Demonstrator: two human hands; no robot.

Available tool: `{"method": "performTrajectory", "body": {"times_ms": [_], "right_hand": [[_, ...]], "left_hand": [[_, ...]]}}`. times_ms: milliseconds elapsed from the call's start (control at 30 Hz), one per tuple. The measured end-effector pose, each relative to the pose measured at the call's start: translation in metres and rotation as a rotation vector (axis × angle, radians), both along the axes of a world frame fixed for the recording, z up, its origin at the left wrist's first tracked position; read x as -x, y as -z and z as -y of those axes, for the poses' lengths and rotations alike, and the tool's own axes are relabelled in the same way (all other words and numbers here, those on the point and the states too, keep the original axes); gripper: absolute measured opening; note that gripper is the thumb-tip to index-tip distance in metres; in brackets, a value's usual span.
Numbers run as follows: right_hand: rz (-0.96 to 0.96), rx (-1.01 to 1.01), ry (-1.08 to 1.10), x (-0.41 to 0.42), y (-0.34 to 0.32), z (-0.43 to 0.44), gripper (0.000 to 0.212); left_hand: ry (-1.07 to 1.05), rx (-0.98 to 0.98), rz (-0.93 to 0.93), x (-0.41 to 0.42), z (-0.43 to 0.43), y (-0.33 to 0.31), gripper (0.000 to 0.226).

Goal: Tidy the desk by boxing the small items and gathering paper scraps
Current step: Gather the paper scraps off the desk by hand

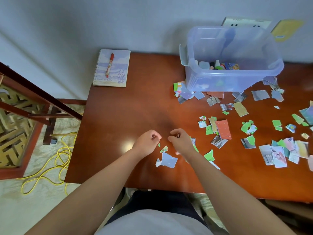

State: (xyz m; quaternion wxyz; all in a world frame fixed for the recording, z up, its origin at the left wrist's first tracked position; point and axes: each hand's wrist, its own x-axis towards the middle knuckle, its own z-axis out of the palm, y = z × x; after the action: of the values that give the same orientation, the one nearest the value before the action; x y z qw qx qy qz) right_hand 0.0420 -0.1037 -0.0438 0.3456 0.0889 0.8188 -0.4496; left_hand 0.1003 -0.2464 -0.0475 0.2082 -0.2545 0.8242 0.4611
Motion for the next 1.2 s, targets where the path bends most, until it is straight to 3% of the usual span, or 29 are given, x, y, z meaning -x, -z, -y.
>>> {"method": "performTrajectory", "body": {"times_ms": [100, 233, 467, 733, 967, 1200], "right_hand": [[-0.173, -0.196, -0.313, -0.006, 0.006, -0.008, 0.014], [-0.237, -0.332, -0.525, -0.013, 0.011, -0.012, 0.02], [-0.398, -0.392, -0.603, -0.019, 0.016, -0.014, 0.016], [-0.348, -0.424, -0.662, -0.012, 0.015, -0.01, 0.012], [-0.291, -0.422, -0.645, -0.011, 0.017, -0.008, 0.018], [-0.164, -0.2, -0.163, -0.011, 0.012, -0.008, 0.006]], "left_hand": [[0.129, 0.134, -0.029, -0.008, 0.0, 0.003, 0.021], [0.211, 0.234, -0.075, -0.013, -0.003, 0.006, 0.023], [0.246, 0.343, -0.12, -0.016, -0.005, 0.007, 0.018], [0.245, 0.357, -0.148, -0.018, -0.005, 0.01, 0.008], [0.258, 0.37, -0.162, -0.019, -0.005, 0.012, 0.012], [0.258, 0.369, -0.134, -0.017, -0.004, 0.014, 0.003]]}}
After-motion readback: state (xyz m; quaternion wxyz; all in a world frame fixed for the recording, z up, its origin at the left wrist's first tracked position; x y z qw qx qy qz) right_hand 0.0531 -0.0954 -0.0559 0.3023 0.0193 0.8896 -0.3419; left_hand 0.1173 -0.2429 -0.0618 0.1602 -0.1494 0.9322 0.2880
